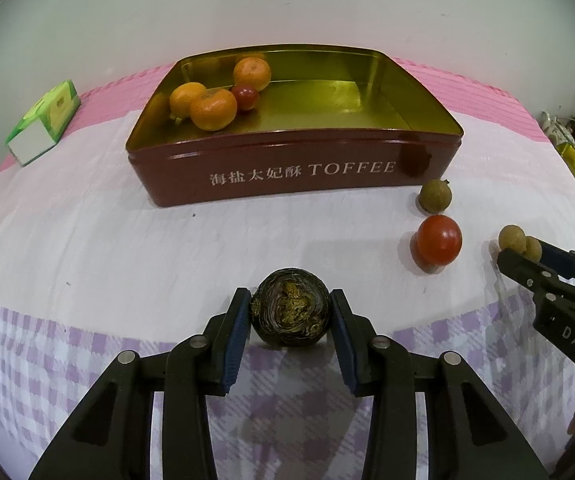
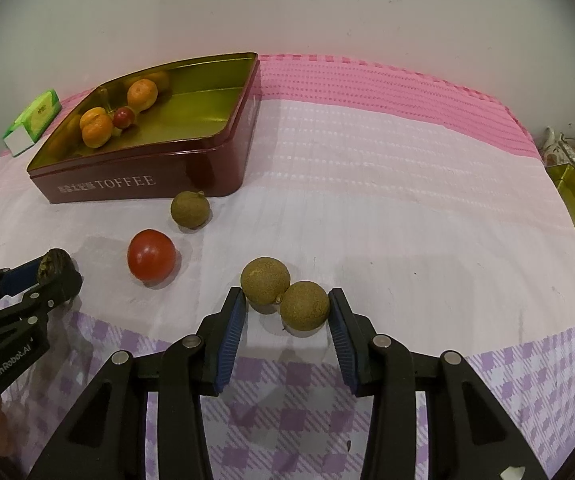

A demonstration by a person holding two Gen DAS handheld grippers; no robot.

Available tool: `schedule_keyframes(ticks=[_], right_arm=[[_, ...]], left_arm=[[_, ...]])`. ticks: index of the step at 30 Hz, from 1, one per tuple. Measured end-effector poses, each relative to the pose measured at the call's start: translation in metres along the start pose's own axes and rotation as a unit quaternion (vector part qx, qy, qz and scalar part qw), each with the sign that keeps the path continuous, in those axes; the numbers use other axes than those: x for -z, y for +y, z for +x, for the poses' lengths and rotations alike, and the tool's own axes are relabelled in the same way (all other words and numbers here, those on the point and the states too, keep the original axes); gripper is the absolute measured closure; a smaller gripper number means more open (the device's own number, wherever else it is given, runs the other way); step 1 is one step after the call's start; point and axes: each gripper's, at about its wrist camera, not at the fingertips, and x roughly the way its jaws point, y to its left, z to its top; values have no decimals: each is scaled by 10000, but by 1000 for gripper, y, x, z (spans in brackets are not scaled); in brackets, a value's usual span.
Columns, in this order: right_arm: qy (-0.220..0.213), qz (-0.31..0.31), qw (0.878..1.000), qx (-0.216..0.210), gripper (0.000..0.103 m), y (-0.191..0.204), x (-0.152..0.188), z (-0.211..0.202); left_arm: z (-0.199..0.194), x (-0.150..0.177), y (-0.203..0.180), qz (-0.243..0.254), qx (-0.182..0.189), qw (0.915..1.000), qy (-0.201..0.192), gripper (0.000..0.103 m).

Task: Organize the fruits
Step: 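Carry the olive-brown fruits and dark brown fruit over the tin with both tools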

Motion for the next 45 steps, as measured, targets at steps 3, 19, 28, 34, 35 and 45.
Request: schedule_keyframes(ticks=[3,19,28,34,35,45], right_arm=[[-6,5,10000,-11,64,2,1,-3],[-29,-69,9999,-129,64,18,13,-20],[-90,-163,9997,-182,64,27,10,-27],[-96,-197,9995,-224,64,31,7,-26],[-103,-203,9995,-229,64,32,7,-27],[-275,-252,9988,-306,64,37,-7,-36]], left_arm=[[-4,6,3,-44,5,10000,-10,62],[-19,29,20,-215,-44,9997,-109,63],[-21,28,27,-371,-41,9992,-130,63],[-22,24,31,-356,-63,9992,-161,63],[-23,22,31,-342,-71,9992,-184,63],[-36,0,36,-336,-20,9986,-405,63]])
